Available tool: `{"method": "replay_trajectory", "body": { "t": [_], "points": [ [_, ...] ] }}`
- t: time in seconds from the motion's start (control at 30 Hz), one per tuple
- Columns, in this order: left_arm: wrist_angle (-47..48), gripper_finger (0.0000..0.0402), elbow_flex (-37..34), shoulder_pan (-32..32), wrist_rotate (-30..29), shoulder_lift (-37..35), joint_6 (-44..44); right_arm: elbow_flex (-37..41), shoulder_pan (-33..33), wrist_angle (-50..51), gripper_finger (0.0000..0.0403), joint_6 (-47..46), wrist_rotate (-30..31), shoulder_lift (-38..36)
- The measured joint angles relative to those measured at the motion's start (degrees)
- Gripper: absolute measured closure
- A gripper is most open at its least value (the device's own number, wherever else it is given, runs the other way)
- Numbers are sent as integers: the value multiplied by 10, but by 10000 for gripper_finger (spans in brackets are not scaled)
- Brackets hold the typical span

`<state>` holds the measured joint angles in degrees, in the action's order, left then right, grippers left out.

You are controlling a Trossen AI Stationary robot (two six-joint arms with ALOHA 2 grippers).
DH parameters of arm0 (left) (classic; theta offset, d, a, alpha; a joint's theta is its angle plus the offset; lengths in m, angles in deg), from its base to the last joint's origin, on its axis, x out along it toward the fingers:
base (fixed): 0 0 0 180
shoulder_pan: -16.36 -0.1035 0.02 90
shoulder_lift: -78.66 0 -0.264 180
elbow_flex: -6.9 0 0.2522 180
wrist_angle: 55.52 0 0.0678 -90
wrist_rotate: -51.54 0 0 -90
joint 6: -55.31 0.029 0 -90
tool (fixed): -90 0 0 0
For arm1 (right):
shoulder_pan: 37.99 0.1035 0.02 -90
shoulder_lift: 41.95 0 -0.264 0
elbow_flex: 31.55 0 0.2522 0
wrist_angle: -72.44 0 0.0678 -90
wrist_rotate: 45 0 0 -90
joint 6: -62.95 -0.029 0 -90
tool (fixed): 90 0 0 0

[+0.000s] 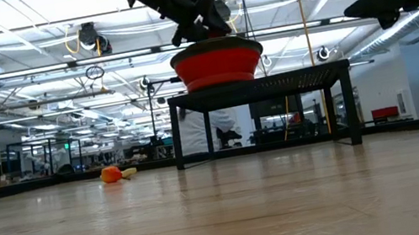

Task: Pick & Place Fruit
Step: Put the pomegranate into the strainer bowl on the shelf

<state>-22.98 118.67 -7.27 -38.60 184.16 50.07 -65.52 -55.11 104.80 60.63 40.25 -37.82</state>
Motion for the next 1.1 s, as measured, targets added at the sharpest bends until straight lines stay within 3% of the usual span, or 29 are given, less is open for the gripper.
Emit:
{"method": "replay_trajectory", "body": {
  "t": [0.4, 1.1],
  "points": [
    [23, 204, 0, 6, 5, 34, -15, 0, 0, 1, 399, 0, 0, 0],
    [42, 203, 0, -12, -9, 33, -17, 0, 0, 1, 399, 0, 0, 0]
  ]
}}
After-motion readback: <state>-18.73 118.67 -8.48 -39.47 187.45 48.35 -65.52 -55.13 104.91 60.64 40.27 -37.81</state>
